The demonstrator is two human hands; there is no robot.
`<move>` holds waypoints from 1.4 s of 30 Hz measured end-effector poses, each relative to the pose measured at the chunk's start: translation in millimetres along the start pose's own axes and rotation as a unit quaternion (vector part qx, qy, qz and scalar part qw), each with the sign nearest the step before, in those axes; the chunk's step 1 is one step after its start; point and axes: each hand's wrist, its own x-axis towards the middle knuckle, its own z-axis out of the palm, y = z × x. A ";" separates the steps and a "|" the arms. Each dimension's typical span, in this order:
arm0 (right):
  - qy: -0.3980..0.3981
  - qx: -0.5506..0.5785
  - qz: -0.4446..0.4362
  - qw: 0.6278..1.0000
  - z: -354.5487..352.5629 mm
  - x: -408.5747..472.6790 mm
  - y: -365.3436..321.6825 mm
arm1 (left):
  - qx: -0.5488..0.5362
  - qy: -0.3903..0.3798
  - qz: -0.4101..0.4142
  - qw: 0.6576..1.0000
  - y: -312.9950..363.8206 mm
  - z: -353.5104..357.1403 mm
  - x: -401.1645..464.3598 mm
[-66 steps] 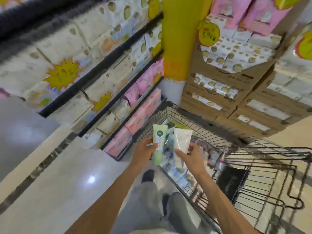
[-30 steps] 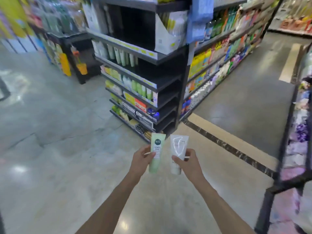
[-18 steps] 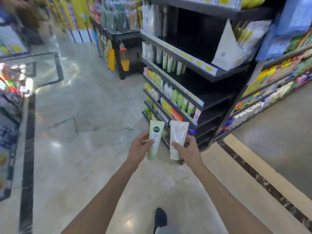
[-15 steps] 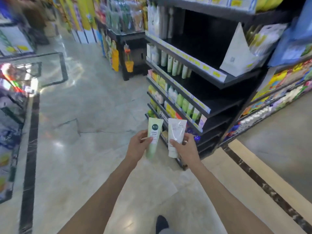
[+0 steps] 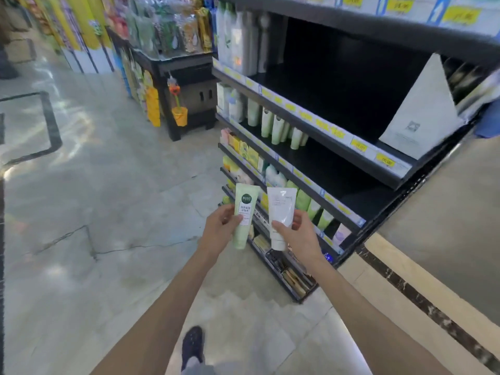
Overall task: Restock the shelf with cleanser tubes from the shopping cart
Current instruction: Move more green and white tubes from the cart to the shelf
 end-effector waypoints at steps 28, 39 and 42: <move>0.284 0.013 0.100 0.954 52.0 219.4 -23.7 | 0.075 -0.323 -0.009 0.943 43.5 109.0 356.8; 0.382 -0.004 0.049 0.923 50.9 291.5 -20.6 | -0.001 -0.367 0.072 0.927 11.6 116.6 424.8; 0.391 -0.013 0.040 0.920 47.8 305.5 -17.8 | 0.005 -0.374 0.105 0.922 9.3 118.3 434.5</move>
